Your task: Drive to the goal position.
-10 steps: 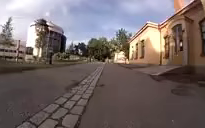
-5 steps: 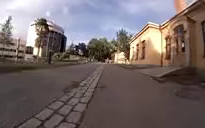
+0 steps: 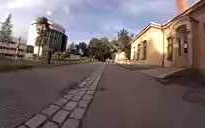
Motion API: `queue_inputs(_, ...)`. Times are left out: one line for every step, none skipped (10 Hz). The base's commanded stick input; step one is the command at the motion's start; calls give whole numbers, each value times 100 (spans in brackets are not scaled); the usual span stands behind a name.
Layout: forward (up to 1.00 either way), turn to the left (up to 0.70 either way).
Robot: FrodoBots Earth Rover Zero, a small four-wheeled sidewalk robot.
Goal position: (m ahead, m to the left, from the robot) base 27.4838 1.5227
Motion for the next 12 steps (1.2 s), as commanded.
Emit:
queue_inputs(45, 0)
queue_inputs(45, 0)
queue_inputs(45, 0)
queue_inputs(45, 0)
queue_inputs(45, 0)
queue_inputs(45, 0)
queue_inputs(45, 0)
queue_inputs(45, 0)
queue_inputs(45, 0)
queue_inputs(45, 0)
queue_inputs(45, 0)
queue_inputs(45, 0)
